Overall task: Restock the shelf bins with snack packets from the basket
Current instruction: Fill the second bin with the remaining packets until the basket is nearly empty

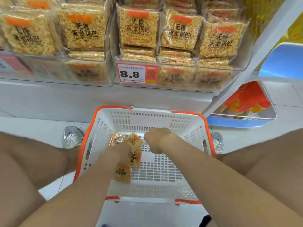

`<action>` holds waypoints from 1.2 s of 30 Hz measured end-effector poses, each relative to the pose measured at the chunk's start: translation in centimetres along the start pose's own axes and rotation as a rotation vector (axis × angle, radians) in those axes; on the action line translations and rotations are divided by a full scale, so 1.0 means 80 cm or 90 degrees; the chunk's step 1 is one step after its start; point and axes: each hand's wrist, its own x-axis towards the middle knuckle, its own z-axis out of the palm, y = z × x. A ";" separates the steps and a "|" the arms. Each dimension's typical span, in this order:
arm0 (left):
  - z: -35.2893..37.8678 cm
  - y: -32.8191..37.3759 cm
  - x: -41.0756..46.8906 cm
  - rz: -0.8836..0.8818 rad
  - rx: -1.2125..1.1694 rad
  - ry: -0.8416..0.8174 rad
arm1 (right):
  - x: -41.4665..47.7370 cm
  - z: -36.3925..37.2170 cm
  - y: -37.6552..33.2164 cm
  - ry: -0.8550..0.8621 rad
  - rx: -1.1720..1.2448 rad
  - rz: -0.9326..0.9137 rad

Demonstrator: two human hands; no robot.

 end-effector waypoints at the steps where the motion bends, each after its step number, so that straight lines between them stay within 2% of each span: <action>1: 0.015 -0.001 0.004 0.007 0.011 -0.040 | 0.006 0.003 -0.003 -0.007 0.002 0.000; 6: 0.076 -0.007 0.022 0.014 0.036 -0.148 | 0.026 0.008 -0.010 -0.017 0.010 -0.012; 10: 0.081 -0.006 0.032 0.025 0.078 -0.136 | 0.034 0.010 -0.006 -0.030 0.011 -0.009; 13: 0.080 -0.003 0.034 0.033 0.171 -0.119 | 0.037 0.011 -0.006 -0.037 0.015 -0.008; 15: 0.080 -0.002 0.030 0.017 0.161 -0.093 | 0.036 0.010 -0.006 -0.036 0.014 -0.009; 20: 0.055 -0.016 0.030 0.038 -0.100 -0.078 | 0.028 -0.003 -0.006 -0.028 0.029 -0.010; 25: -0.020 -0.002 0.007 0.127 -0.402 0.057 | 0.007 -0.036 0.016 -0.011 0.091 0.000; 31: -0.125 0.042 -0.073 0.286 -0.580 0.255 | -0.042 -0.099 0.045 0.059 0.245 -0.005; 34: -0.162 0.055 -0.109 0.309 -0.689 0.328 | -0.076 -0.128 0.047 0.063 0.306 -0.019; 36: -0.181 0.059 -0.130 0.327 -0.698 0.377 | -0.103 -0.145 0.048 0.105 0.371 -0.024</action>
